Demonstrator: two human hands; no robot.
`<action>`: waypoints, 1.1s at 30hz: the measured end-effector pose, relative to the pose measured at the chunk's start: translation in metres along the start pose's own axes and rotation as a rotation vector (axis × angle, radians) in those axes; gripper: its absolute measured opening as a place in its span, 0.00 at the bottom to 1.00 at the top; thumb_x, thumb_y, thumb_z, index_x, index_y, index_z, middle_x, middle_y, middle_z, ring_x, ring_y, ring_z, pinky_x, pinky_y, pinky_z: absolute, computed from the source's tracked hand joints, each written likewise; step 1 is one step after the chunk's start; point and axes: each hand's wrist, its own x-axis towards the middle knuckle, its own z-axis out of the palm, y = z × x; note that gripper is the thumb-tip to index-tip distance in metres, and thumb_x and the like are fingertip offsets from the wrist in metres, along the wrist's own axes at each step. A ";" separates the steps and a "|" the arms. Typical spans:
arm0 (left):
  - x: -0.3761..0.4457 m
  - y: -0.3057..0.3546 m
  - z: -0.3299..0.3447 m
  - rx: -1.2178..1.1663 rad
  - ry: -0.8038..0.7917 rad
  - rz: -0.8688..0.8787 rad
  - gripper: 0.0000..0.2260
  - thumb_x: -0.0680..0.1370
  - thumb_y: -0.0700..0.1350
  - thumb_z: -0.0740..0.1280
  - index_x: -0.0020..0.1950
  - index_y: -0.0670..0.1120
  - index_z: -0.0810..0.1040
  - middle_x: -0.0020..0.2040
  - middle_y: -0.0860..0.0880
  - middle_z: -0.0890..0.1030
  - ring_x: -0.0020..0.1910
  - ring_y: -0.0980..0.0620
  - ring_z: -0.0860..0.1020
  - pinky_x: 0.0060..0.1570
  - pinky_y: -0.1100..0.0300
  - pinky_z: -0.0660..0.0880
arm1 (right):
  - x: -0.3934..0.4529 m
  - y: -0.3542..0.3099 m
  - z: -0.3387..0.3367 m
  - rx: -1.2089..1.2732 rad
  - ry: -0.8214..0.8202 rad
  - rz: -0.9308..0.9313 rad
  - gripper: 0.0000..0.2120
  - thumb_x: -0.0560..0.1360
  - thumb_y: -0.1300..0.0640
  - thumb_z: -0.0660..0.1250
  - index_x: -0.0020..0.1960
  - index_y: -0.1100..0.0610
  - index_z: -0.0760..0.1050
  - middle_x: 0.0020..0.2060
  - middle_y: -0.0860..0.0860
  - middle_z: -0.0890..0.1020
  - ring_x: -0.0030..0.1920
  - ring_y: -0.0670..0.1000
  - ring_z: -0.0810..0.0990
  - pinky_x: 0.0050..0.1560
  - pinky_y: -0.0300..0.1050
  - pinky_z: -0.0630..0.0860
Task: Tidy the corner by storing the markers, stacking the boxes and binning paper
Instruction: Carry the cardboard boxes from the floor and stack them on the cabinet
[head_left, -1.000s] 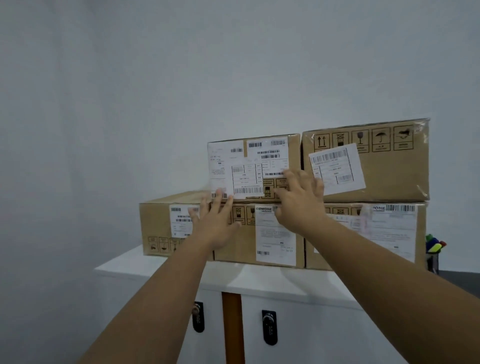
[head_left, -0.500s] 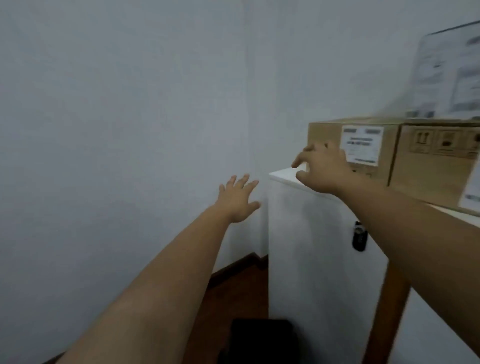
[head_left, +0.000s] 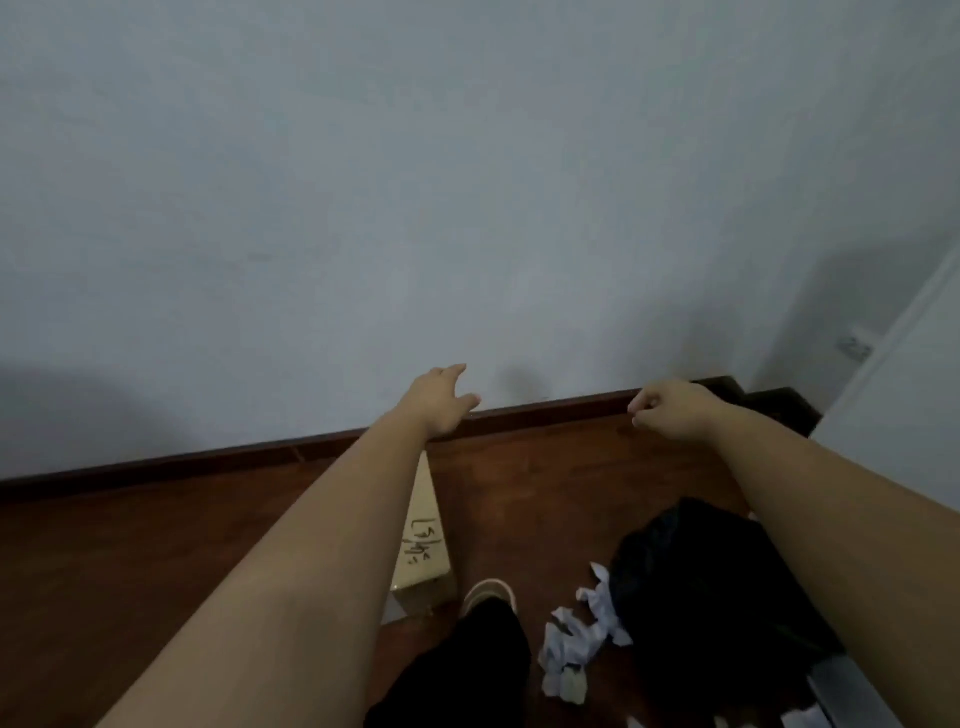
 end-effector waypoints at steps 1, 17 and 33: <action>-0.001 -0.026 0.012 -0.028 -0.013 -0.050 0.29 0.81 0.55 0.61 0.79 0.47 0.58 0.78 0.42 0.61 0.76 0.42 0.60 0.74 0.49 0.58 | 0.011 -0.006 0.023 0.001 -0.045 0.006 0.10 0.75 0.54 0.68 0.55 0.52 0.80 0.60 0.53 0.79 0.62 0.54 0.76 0.61 0.45 0.72; -0.049 -0.333 0.209 -0.255 -0.267 -0.661 0.34 0.74 0.63 0.61 0.76 0.49 0.64 0.73 0.44 0.70 0.70 0.42 0.70 0.69 0.50 0.68 | 0.129 -0.077 0.351 0.020 -0.585 0.063 0.20 0.77 0.54 0.66 0.68 0.57 0.73 0.68 0.54 0.75 0.67 0.55 0.73 0.66 0.44 0.68; -0.039 -0.358 0.269 -1.053 -0.048 -1.015 0.21 0.71 0.53 0.73 0.61 0.49 0.76 0.59 0.51 0.81 0.56 0.50 0.79 0.62 0.51 0.74 | 0.149 -0.086 0.471 0.800 -0.540 0.613 0.37 0.76 0.55 0.67 0.79 0.54 0.52 0.76 0.54 0.60 0.74 0.55 0.61 0.71 0.50 0.59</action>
